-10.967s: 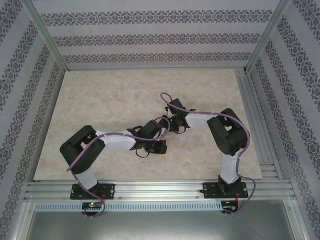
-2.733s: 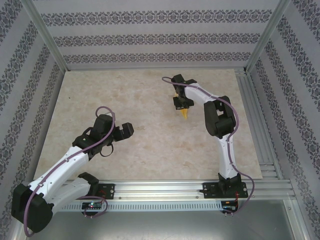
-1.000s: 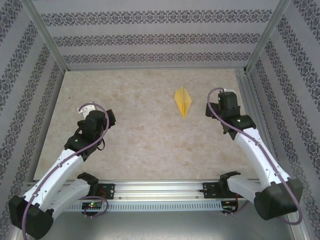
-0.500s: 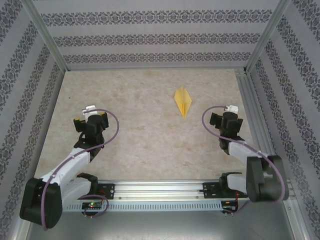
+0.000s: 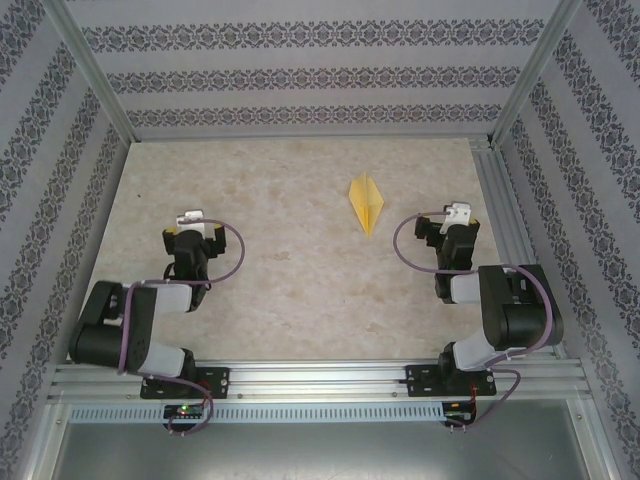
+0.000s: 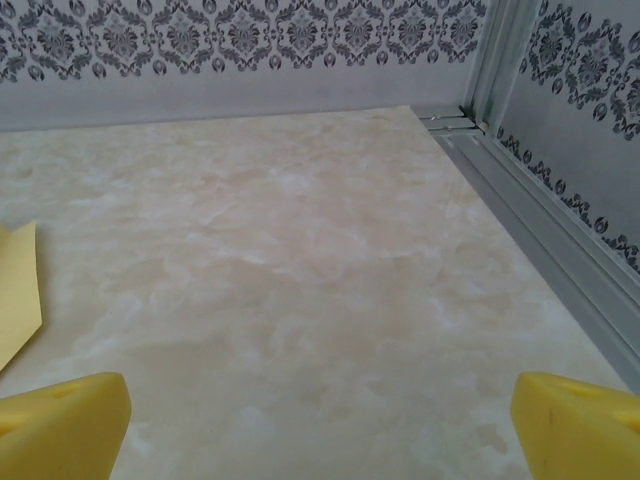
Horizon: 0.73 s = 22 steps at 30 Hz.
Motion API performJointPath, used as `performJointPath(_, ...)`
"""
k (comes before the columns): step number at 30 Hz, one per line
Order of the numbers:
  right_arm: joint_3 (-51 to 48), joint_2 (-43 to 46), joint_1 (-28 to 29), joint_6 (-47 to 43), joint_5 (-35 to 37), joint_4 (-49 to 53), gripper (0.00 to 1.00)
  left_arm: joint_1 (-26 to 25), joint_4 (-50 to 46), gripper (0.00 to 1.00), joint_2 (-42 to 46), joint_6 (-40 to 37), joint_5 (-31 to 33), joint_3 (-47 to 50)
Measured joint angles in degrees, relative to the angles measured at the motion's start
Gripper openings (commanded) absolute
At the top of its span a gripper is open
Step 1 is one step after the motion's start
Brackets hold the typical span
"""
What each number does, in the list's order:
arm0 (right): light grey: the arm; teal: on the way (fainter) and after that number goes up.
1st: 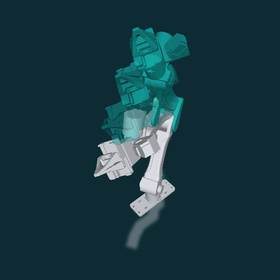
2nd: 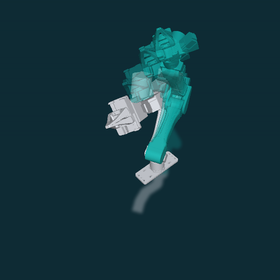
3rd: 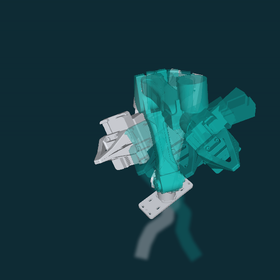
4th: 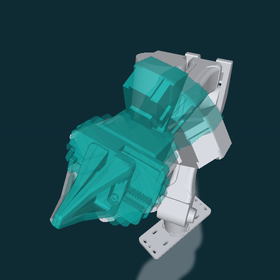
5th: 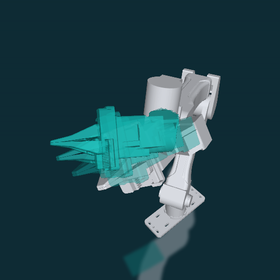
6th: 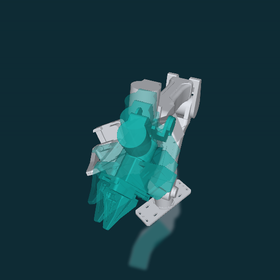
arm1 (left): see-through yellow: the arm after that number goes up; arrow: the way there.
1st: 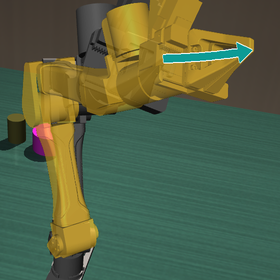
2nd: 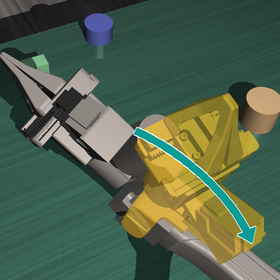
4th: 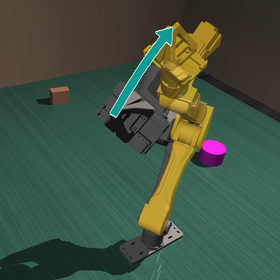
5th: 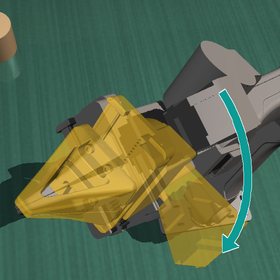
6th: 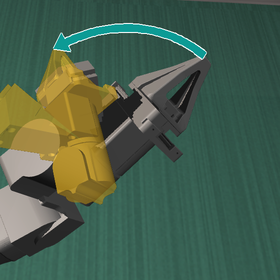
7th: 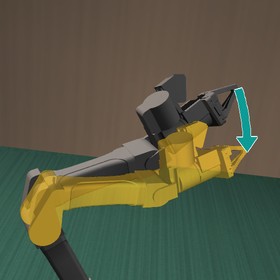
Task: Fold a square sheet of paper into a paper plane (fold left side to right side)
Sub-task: Reset both arms
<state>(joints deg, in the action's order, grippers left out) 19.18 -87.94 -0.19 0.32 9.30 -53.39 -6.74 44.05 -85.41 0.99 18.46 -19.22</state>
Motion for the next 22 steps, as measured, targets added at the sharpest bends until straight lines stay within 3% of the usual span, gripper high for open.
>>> performJointPath(3,-0.02,0.0,-0.22,0.0,-0.44,-1.01,0.98,0.0,0.94,1.0,-4.39,-0.52,-2.8,-1.2)
performJointPath(22,0.61,0.0,-0.2,-0.04,-2.14,-1.55,0.98,0.37,3.08,1.0,-4.39,-0.59,-4.74,-2.56)
